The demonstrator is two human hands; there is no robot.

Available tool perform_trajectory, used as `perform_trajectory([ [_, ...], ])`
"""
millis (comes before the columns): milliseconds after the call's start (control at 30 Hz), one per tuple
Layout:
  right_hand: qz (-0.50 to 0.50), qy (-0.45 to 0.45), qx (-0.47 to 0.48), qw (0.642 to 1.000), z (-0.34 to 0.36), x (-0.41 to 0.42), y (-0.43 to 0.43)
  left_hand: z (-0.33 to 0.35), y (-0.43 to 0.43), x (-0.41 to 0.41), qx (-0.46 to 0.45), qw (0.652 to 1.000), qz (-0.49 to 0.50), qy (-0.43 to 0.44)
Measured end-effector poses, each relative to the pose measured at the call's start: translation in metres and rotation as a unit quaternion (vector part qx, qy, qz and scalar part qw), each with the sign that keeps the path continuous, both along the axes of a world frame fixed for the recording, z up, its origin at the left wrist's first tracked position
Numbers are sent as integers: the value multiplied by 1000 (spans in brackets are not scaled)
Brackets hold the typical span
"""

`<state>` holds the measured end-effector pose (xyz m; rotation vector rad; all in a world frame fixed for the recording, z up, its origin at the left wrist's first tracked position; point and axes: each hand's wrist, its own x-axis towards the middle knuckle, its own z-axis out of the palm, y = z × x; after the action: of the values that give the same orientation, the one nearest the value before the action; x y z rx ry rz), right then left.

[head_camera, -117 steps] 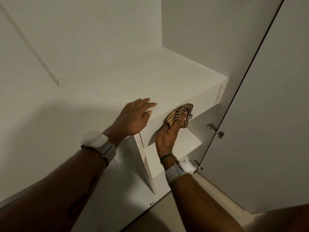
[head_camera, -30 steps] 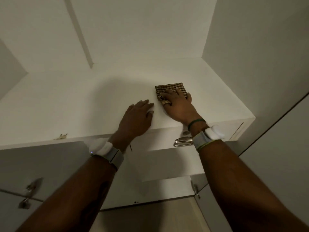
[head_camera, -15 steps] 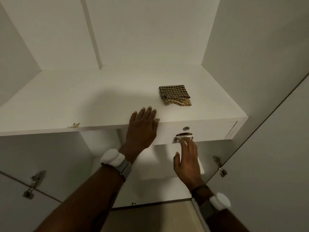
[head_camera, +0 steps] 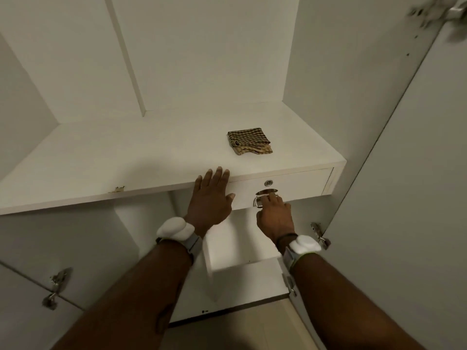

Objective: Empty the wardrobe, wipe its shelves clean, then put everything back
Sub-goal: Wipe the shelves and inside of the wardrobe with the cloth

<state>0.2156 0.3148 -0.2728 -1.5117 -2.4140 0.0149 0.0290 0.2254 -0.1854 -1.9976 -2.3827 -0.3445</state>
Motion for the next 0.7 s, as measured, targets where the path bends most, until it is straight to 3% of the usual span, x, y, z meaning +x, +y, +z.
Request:
perform_trajectory([
  [267, 60, -59, -89, 992, 27, 13, 19, 35, 10, 8, -115, 993, 26, -32],
  [533, 79, -41, -106, 990, 1, 85, -70, 29, -11, 55, -79, 987, 111, -86],
  [700, 97, 4, -132, 987, 27, 142, -142, 4, -67, 106, -84, 982, 137, -101],
])
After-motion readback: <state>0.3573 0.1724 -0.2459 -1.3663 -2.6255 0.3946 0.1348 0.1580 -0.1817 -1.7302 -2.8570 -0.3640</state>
